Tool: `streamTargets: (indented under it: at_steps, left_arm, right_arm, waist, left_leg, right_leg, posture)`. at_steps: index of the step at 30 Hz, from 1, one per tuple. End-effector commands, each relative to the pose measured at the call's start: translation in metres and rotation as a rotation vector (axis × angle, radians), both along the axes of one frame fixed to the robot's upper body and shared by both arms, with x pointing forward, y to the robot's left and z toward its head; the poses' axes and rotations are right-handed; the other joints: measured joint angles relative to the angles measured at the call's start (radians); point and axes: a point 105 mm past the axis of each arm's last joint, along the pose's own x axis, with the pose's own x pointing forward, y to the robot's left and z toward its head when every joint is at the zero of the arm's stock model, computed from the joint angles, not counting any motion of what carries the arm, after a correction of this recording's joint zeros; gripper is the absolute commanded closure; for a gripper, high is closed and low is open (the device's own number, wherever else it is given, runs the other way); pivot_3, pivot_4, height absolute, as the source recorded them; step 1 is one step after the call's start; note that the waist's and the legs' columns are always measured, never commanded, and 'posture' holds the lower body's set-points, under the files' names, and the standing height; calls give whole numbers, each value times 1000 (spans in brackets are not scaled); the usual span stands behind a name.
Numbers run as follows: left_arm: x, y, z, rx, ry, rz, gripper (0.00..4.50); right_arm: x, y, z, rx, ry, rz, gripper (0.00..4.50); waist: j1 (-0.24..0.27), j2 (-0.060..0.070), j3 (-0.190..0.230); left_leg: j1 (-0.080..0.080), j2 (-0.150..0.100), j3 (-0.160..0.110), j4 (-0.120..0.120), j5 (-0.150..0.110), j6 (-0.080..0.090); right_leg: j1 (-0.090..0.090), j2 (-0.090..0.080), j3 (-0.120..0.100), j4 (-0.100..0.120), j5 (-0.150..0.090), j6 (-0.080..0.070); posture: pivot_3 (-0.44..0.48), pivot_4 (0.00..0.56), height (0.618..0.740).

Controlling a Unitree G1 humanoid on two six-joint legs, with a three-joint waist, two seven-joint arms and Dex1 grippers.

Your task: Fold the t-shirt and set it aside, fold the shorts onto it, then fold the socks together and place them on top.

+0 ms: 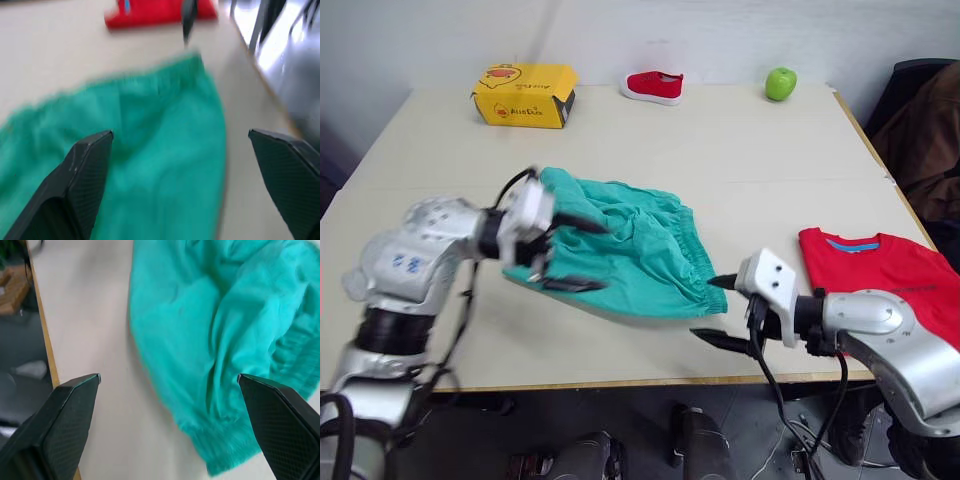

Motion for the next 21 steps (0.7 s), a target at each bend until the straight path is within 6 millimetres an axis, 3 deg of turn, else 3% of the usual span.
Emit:
streamTargets:
  at_steps: [1, 6, 13, 20, 21]
  left_arm:
    - [2, 30, -3, 130, -175, -2, 28]
    - [11, 49, -13, 173, -276, 56, 28]
    - [31, 58, -36, 301, -334, 90, 28]
    - [62, 63, -38, 343, -412, 179, 28]
    - [63, 63, -39, 349, -409, 170, 413]
  right_arm:
    - [1, 1, -7, -120, -133, 79, 0]
    - [11, 3, -13, -148, -246, 88, 0]
    - [19, 8, -19, -175, -291, 117, 0]
    - [33, 4, -24, -213, -330, 81, 0]
    - [36, 2, -25, -217, -332, 64, 0]
  waist:
    - [4, 0, 0]
    - [25, 0, 0]
    - [21, 0, 0]
    - [22, 0, -1]
    - [21, 0, -1]
  left_leg:
    - [0, 0, 0, 0, 0, 0]
    - [-2, -1, -1, 2, 0, 1]
    - [-1, -1, 0, 1, 0, 2]
    - [2, -3, 1, 1, 0, 3]
    - [2, -3, 1, 1, 1, 3]
  right_leg:
    - [0, 0, 0, 0, 0, 0]
    - [0, -3, -2, -3, 1, 1]
    - [1, -3, -3, 0, 1, 1]
    - [2, -5, -2, 2, 1, 1]
    - [2, -5, -2, 2, 1, 1]
  posture:
    - [0, 150, 740]
    - [0, 150, 740]
    - [0, 150, 740]
    - [0, 150, 740]
    - [0, 150, 740]
